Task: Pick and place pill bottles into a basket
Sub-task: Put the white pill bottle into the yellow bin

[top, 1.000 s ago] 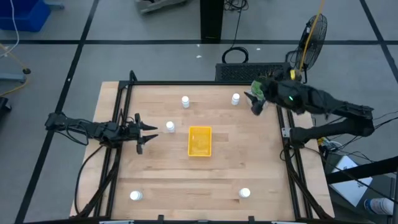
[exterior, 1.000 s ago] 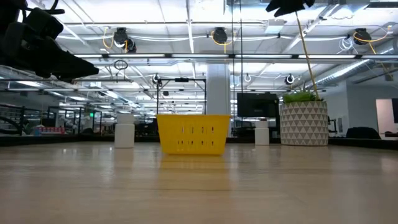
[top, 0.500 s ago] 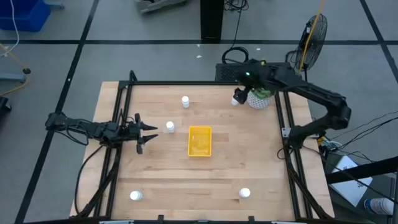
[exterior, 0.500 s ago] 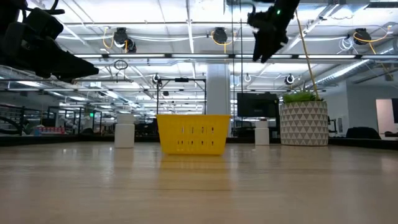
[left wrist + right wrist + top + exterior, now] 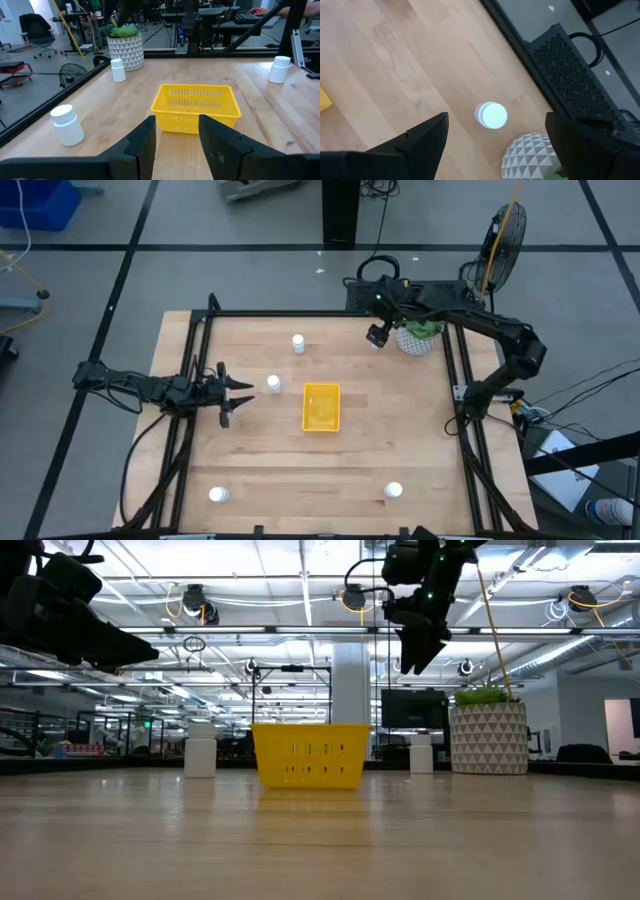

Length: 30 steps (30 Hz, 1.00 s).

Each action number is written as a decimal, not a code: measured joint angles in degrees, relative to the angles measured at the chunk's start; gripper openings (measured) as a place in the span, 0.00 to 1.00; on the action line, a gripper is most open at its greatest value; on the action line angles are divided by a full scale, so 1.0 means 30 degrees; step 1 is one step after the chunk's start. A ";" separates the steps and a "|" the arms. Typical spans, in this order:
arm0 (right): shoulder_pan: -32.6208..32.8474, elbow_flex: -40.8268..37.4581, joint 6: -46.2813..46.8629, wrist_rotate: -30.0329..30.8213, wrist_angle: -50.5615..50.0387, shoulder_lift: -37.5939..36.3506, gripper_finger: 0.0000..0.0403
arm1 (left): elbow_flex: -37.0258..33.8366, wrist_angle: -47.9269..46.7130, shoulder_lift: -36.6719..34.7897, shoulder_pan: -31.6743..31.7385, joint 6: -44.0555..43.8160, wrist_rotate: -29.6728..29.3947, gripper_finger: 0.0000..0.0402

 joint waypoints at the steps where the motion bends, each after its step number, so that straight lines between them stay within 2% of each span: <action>1: 0.0025 0.0000 -0.0006 0.0013 -0.0003 0.0145 0.81 | 0.0000 0.0000 0.0000 0.0000 0.0000 0.0000 0.38; 16: -0.0745 -0.0027 -0.0051 0.0034 -0.0657 0.1888 0.81 | 0.0000 0.0001 -0.0002 0.0000 0.0008 0.0036 0.38; 30: -0.0754 -0.0280 0.0019 -0.0020 -0.0444 0.2045 0.81 | 0.0000 0.0000 0.0000 0.0000 0.0008 0.0036 0.38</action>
